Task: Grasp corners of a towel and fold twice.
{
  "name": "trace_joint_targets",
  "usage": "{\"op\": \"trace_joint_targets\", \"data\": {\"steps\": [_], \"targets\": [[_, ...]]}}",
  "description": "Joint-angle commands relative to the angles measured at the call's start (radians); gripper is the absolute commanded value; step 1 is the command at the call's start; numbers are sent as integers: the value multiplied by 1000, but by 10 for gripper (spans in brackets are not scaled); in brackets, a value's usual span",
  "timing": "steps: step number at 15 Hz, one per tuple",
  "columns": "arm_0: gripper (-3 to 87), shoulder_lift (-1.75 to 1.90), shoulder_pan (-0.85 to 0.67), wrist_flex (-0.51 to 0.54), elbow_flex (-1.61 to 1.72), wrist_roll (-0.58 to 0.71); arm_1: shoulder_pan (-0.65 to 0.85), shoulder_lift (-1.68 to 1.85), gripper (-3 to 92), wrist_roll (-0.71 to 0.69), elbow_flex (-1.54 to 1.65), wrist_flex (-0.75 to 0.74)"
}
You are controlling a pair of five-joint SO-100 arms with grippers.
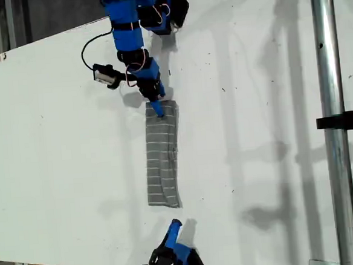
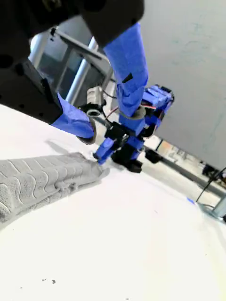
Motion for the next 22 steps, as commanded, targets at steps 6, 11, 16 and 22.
{"op": "trace_joint_targets", "data": {"steps": [6,11,16,22], "targets": [[134,12,28,25,-54,-31,23,-321,-4,28,-195,-405],[135,9,32,34,-54,-20,28,26,-4,-147,-620,1299],[136,20,15,34,-52,-14,-58,-209,-4,-301,-828,558],[136,26,15,34,-44,-23,-112,-535,-4,-288,-1009,345]]}}
